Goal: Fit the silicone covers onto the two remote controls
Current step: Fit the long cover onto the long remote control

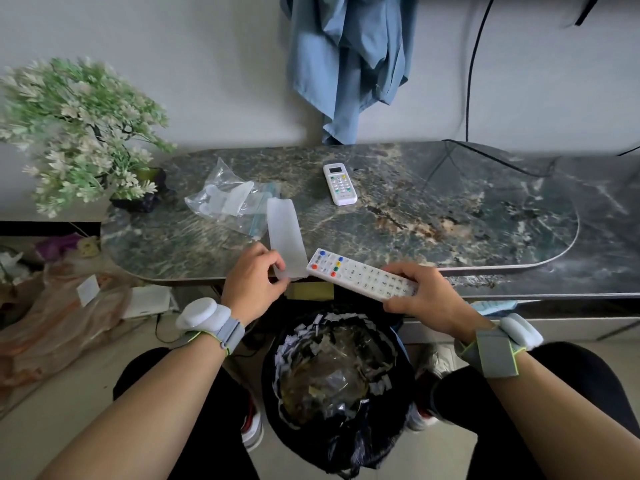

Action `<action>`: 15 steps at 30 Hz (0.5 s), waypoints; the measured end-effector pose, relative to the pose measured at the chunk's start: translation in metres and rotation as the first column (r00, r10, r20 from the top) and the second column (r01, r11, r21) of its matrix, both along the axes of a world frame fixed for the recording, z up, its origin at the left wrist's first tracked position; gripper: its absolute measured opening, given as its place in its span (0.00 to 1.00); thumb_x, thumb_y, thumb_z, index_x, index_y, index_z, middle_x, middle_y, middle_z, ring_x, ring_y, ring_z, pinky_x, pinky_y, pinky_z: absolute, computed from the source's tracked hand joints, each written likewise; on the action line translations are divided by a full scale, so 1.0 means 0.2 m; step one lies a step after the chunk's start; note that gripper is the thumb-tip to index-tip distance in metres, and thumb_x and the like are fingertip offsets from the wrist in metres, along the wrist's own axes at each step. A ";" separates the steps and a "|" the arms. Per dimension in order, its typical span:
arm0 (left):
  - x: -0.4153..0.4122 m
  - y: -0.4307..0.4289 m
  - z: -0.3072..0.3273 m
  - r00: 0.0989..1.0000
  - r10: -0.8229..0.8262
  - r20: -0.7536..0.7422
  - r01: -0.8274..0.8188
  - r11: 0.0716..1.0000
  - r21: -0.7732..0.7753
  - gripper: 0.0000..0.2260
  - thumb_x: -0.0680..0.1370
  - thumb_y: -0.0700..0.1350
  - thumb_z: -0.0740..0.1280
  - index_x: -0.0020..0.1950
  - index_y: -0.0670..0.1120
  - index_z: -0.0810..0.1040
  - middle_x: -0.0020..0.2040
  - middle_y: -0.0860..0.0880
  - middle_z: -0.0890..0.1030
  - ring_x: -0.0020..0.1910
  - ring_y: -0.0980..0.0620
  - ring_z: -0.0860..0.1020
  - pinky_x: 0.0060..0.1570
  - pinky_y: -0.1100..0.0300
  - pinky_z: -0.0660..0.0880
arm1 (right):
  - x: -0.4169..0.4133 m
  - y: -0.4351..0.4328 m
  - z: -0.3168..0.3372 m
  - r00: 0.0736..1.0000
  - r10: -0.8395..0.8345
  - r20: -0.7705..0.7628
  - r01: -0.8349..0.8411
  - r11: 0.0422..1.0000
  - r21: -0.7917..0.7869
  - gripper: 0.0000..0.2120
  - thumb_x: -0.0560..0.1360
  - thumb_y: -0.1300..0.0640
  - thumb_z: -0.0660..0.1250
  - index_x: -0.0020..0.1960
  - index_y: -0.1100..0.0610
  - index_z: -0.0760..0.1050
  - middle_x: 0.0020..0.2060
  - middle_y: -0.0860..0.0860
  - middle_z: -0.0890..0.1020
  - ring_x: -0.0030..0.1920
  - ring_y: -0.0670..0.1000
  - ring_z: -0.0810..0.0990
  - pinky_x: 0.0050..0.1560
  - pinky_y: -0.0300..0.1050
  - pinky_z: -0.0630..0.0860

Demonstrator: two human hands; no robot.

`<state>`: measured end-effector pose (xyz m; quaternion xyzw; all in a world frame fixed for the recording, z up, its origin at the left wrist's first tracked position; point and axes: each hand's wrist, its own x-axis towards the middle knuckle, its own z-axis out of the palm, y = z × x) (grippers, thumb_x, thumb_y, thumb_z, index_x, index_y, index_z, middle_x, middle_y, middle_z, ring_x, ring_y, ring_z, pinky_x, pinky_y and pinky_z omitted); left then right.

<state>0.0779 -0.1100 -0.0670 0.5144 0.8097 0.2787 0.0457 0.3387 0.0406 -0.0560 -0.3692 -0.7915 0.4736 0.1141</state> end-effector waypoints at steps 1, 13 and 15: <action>0.00 0.01 0.00 1.000 0.011 0.018 -0.012 0.999 0.050 0.05 0.69 0.40 0.75 0.41 0.44 0.80 0.43 0.48 0.74 0.43 0.48 0.74 0.41 0.51 0.74 | 0.00 0.00 0.00 1.000 0.026 0.005 -0.026 1.000 0.001 0.25 0.60 0.54 0.76 0.56 0.45 0.78 0.47 0.47 0.82 0.46 0.49 0.81 0.42 0.38 0.77; 0.01 0.05 0.03 0.957 0.198 0.212 -0.253 0.927 0.276 0.06 0.69 0.35 0.73 0.41 0.41 0.77 0.33 0.49 0.78 0.32 0.50 0.77 0.36 0.58 0.75 | -0.07 -0.05 0.00 0.985 0.174 -0.005 -0.174 0.985 -0.009 0.28 0.63 0.61 0.77 0.61 0.47 0.78 0.49 0.46 0.82 0.48 0.47 0.82 0.45 0.45 0.82; 0.02 0.04 0.03 0.965 0.161 0.209 -0.216 0.937 0.275 0.06 0.69 0.34 0.73 0.39 0.42 0.78 0.34 0.49 0.80 0.32 0.52 0.78 0.36 0.62 0.76 | -0.08 -0.06 0.01 0.984 0.178 -0.018 -0.179 0.984 -0.012 0.28 0.63 0.61 0.77 0.61 0.46 0.78 0.49 0.47 0.83 0.47 0.50 0.82 0.44 0.49 0.82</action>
